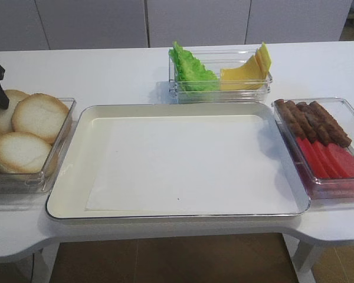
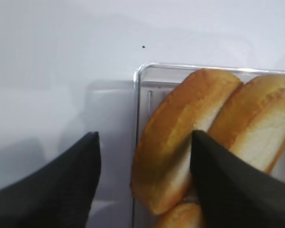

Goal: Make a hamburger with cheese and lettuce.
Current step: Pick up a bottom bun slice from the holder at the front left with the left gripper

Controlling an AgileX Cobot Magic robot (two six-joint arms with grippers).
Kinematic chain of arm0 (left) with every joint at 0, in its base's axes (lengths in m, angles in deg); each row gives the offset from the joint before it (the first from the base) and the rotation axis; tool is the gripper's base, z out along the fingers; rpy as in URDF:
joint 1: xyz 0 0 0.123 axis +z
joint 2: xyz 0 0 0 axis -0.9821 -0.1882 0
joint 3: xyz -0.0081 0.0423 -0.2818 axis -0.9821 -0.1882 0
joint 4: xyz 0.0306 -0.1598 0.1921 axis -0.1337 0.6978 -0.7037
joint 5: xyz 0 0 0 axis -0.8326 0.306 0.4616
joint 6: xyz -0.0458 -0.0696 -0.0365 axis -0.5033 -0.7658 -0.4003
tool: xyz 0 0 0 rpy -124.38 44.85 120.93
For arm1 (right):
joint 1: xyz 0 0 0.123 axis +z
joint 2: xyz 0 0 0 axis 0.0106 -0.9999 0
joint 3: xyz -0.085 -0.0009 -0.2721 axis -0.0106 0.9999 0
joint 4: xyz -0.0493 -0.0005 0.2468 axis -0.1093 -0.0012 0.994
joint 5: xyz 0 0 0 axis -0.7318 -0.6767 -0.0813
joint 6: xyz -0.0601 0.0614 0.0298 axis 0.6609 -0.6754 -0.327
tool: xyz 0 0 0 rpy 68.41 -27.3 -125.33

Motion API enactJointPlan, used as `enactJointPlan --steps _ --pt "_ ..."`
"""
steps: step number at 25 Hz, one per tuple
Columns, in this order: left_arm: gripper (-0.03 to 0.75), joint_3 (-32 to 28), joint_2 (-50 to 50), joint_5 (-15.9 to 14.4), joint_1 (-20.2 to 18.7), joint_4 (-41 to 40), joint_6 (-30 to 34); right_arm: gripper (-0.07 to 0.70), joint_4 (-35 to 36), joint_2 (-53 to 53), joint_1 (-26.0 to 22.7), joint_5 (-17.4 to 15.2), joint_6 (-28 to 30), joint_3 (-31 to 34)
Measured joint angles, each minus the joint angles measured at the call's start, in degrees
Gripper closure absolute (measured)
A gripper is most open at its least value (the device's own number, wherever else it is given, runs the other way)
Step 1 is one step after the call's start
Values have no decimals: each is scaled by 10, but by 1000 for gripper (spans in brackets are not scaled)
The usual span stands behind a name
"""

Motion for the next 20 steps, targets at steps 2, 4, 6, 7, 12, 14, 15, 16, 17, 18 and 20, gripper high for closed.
enactJointPlan --steps 2,4,6,7,12,14,15,16,17,18,20 --pt "315 0 0 0 0 0 1 180 0 0 0 0 0 0" --pt "321 0 -1 0 0 1 1 180 0 0 0 0 0 0" --pt "337 0 -7 0 0 9 9 180 0 0 0 0 0 0" --pt "348 0 -8 0 0 18 17 180 0 0 0 0 0 0" --pt "423 0 -13 -2 0 39 45 180 0 0 0 0 0 0" --pt "444 0 -13 -2 0 40 48 180 0 0 0 0 0 0" --pt "453 0 -13 -2 0 40 48 180 0 0 0 0 0 0" --pt "463 0 -13 -2 0 40 48 180 0 0 0 0 0 0" --pt "473 0 -13 -2 0 40 48 180 0 0 0 0 0 0" --pt "484 0 -13 -2 0 41 48 180 0 0 0 0 0 0" --pt "507 0 -13 -2 0 41 49 180 0 0 0 0 0 0"
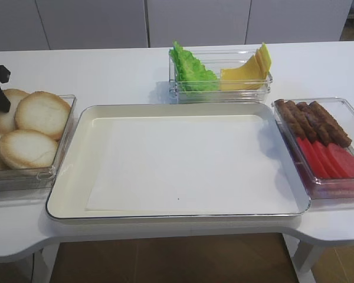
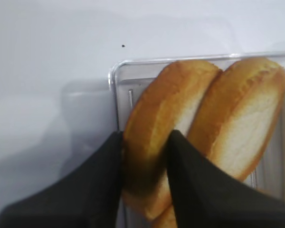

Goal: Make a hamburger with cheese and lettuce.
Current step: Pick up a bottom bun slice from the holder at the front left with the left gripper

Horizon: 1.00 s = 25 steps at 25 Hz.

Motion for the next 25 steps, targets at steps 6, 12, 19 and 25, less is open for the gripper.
enactJointPlan --steps 6,12,19,25 --pt "556 0 1 -5 0 1 14 180 0 0 0 0 0 0" --pt "566 7 3 -16 0 1 22 180 0 0 0 0 0 0" --pt "573 35 10 -51 0 -5 25 180 0 0 0 0 0 0" --pt "573 35 23 -64 0 -6 25 180 0 0 0 0 0 0"
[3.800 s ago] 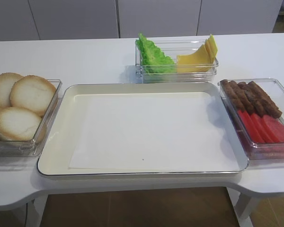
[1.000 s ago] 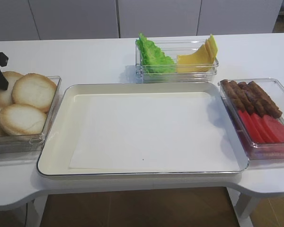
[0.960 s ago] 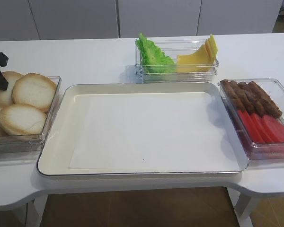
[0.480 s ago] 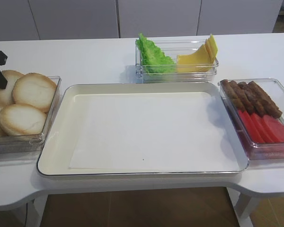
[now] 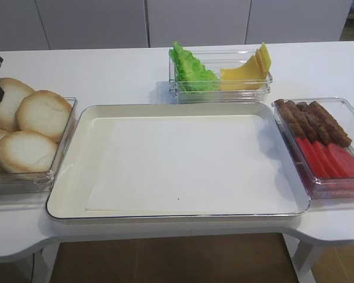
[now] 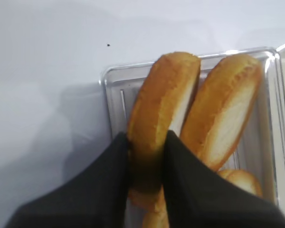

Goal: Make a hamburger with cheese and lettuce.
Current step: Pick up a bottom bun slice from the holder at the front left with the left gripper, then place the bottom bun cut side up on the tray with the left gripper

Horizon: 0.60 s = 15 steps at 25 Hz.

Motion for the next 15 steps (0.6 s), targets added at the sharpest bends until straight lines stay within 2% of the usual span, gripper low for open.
enactJointPlan --steps 15 --pt "582 0 97 -10 0 -39 -22 180 0 0 0 0 0 0"
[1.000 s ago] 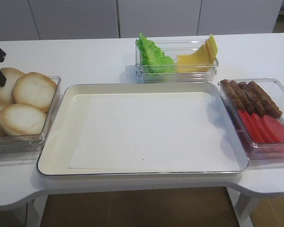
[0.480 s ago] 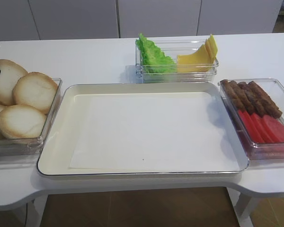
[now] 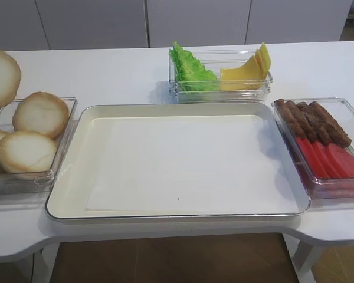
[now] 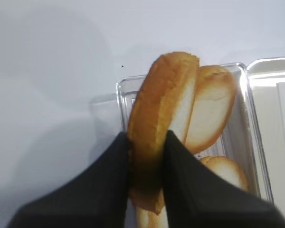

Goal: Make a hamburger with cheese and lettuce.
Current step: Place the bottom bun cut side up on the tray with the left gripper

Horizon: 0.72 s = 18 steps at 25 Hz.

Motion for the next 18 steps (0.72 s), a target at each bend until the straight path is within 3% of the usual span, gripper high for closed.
enactJointPlan --steps 8,15,18 --pt "585 0 68 -28 -9 44 -8 180 0 0 0 0 0 0" --pt "585 0 90 -76 -101 69 -7 180 0 0 0 0 0 0" --pt "585 0 90 -83 -144 86 -7 180 0 0 0 0 0 0"
